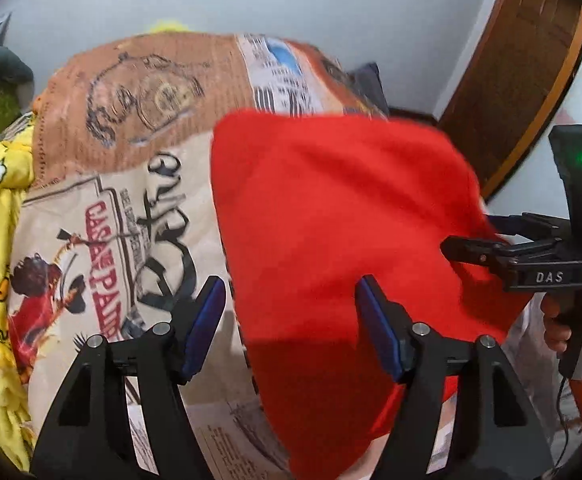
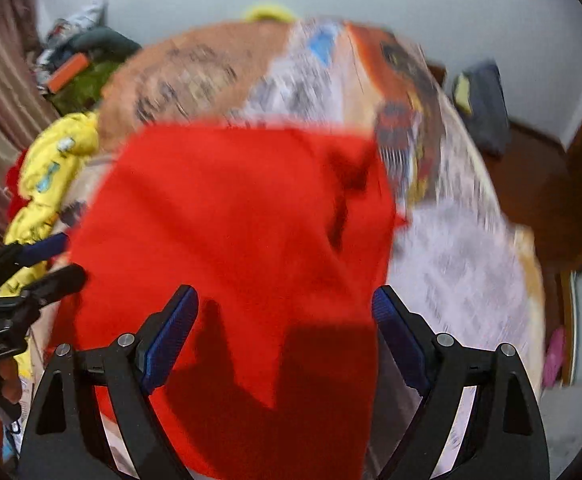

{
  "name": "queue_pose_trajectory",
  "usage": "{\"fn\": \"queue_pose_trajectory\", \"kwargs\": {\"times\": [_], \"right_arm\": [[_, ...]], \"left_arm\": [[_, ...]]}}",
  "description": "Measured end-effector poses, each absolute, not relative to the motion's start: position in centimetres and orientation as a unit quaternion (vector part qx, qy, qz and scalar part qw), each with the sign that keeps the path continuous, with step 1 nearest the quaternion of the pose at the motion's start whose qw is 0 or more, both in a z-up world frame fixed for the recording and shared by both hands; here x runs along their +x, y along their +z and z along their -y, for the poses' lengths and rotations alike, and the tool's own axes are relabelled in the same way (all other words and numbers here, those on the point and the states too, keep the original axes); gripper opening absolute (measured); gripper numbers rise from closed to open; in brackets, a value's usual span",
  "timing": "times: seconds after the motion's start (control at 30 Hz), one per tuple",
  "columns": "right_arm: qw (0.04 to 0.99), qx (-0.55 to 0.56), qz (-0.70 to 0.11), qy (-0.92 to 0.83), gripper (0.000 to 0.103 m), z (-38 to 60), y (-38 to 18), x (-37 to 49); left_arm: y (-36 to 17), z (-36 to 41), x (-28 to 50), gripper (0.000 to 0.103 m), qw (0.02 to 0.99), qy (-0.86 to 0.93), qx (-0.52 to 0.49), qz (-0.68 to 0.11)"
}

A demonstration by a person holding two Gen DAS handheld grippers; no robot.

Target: Fold large clothes

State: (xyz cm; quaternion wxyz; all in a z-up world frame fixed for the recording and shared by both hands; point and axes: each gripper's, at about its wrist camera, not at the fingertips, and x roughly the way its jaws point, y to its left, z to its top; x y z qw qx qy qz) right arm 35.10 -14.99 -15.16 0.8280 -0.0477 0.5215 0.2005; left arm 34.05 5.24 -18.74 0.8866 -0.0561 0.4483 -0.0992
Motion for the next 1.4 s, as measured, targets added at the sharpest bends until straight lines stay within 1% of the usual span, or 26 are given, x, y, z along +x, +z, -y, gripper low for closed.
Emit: {"fn": "queue_pose_trajectory", "kwargs": {"times": [0.07,0.23,0.27,0.47,0.63,0.77,0.87,1.0,1.13,1.33,1.37,1.4], "right_arm": [[0.819,-0.021,-0.537,0.2,0.087,16.6,-16.6,34.7],[0.802,0.035,-0.557,0.211,0.087,20.2,-17.1,32.8],[0.801,0.035,-0.559,0.21,0.087,20.5,-17.1,32.4],[0.803,0.015,-0.552,0.222,0.087,21.9,-16.3,30.4],[0.815,0.003,-0.533,0.229,0.087,21.3,-14.8,30.9],[0.821,0.014,-0.518,0.241,0.087,20.8,-14.1,32.0],[0.818,0.021,-0.517,0.251,0.087,20.0,-14.4,33.1],[0.81,0.016,-0.527,0.257,0.087,18.6,-15.5,34.7],[0.795,0.03,-0.543,0.267,0.087,17.7,-17.3,36.2],[0.767,0.105,-0.557,0.302,0.087,17.6,-18.7,37.3],[0.764,0.115,-0.556,0.308,0.087,17.6,-18.7,37.4],[0.759,0.126,-0.556,0.315,0.084,17.6,-18.7,37.5]], "left_arm": [[-19.3,-5.2,33.3,0.071,0.883,-0.111,-0.055,-0.452],[-19.7,-5.4,30.4,0.078,0.887,-0.124,-0.03,-0.443],[-19.8,-5.5,30.0,0.082,0.886,-0.125,-0.03,-0.445],[-19.7,-6.2,28.4,0.083,0.886,-0.119,-0.012,-0.448],[-17.9,-7.0,28.9,0.083,0.896,-0.1,-0.022,-0.431],[-16.5,-8.2,30.9,0.083,0.897,-0.102,-0.07,-0.425],[-16.8,-8.9,33.0,0.083,0.882,-0.118,-0.126,-0.439],[-19.1,-9.1,35.7,0.082,0.851,-0.134,-0.178,-0.475],[-21.3,-9.4,37.2,0.082,0.824,-0.161,-0.243,-0.486],[-24.2,-8.6,39.2,0.082,0.784,-0.189,-0.312,-0.503],[-24.5,-8.6,39.4,0.082,0.779,-0.194,-0.32,-0.503],[-24.8,-8.5,39.5,0.082,0.774,-0.199,-0.328,-0.503]]}}
